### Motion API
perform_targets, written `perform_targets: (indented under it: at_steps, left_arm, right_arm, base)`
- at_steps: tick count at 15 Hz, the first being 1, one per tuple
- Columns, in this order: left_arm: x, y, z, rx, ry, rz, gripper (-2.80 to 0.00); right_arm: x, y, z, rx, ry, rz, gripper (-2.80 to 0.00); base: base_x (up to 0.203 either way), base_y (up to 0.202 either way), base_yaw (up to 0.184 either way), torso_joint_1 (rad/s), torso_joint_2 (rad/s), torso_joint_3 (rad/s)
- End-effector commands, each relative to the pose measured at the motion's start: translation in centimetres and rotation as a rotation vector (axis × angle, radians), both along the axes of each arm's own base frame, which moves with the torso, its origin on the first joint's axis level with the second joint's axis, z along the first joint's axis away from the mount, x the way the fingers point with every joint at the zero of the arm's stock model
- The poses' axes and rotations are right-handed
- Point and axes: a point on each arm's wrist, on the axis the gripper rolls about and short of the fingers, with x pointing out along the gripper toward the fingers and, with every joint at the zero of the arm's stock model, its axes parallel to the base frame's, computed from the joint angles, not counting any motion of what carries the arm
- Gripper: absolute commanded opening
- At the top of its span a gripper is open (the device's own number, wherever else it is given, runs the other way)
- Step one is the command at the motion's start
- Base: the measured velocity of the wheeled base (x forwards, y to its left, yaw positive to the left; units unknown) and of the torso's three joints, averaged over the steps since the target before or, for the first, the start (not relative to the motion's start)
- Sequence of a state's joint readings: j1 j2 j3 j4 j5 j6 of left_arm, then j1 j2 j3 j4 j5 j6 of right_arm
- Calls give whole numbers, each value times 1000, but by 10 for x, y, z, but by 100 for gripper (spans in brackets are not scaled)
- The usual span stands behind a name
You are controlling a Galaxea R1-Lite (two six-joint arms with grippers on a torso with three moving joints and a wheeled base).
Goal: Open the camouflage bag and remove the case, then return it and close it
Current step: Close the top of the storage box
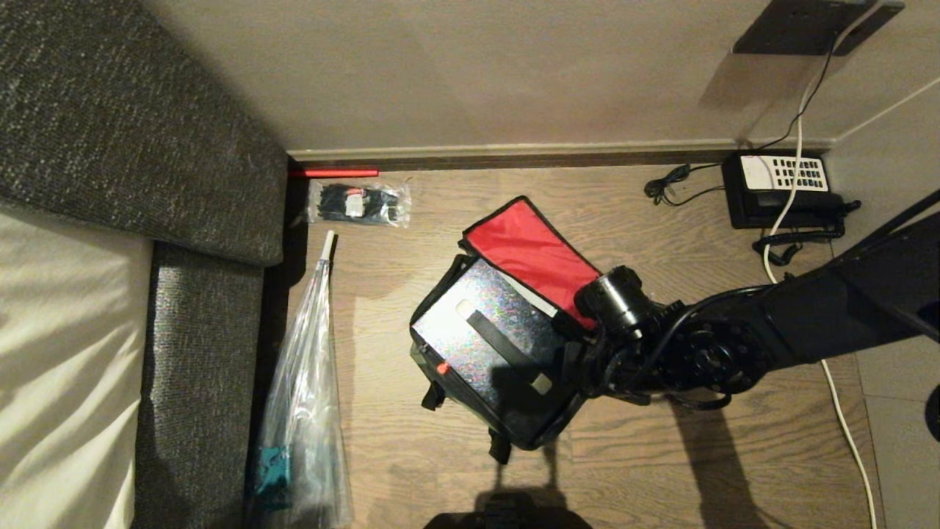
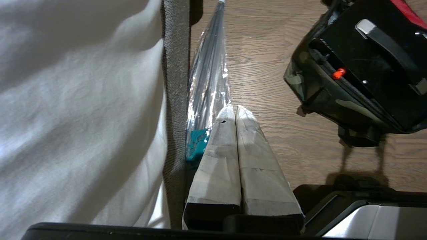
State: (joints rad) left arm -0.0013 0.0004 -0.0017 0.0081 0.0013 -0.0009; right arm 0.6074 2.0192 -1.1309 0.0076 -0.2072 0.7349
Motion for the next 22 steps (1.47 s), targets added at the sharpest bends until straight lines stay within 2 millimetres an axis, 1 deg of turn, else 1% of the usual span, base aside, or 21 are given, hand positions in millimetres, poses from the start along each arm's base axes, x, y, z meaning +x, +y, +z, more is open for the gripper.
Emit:
perform_targets:
  at_steps: [1,2,3,4,6,7,9,10,11,13,15,18,21,22]
  left_arm:
    - [0,0,0,-1,-4,2,-280]
    - [0,0,0,-1,-4,3,-280]
    - [0,0,0,-1,-4,2,-280]
    - [0,0,0,-1,-4,2,-280]
    - [0,0,0,-1,-4,2,-280]
    - [0,0,0,-1,-4,2,-280]
    - [0,0,0,-1,-4,2,-280]
    - [0,0,0,-1,-4,2,-280]
    - [0,0,0,-1,-4,2,-280]
    - [0,0,0,-1,-4,2,-280]
    - [0,0,0,-1,-4,2,-280]
    - [0,0,0,-1,-4,2,-280]
    - [0,0,0,-1,-4,2,-280]
    - [0,0,0,-1,-4,3,-280]
  right_arm:
    - [-19,9,14,24,-20,23,-280]
    - [-16,10,17,27,-32,26,-280]
    - [-9,4,21,29,-48,11,-280]
    - [4,-7,28,27,-84,-9,-280]
    - [38,-36,45,33,-206,-66,-280]
    - [56,-52,46,35,-256,-86,-280]
    - [86,-74,51,32,-328,-109,-280]
    - [97,-83,47,24,-336,-124,-280]
    - [102,-86,40,13,-326,-128,-280]
    - [103,-85,29,-18,-295,-109,-280]
    - [96,-72,19,-23,-244,-72,-280]
    - [86,-47,3,-19,-178,-32,-280]
    - [64,-25,-19,-45,-103,23,-280]
    - [53,-19,-26,-63,-76,31,-280]
  base:
    - [0,0,0,0,0,0]
    - [0,0,0,0,0,0]
    - [0,0,0,0,0,0]
    - [0,0,0,0,0,0]
    - [0,0,0,0,0,0]
    - [0,0,0,0,0,0]
    - [0,0,0,0,0,0]
    - [0,0,0,0,0,0]
    - [0,0,0,0,0,0]
    - [0,0,0,0,0,0]
    - [0,0,0,0,0,0]
    - [0,0,0,0,0,0]
    - [0,0,0,0,0,0]
    - [0,0,0,0,0,0]
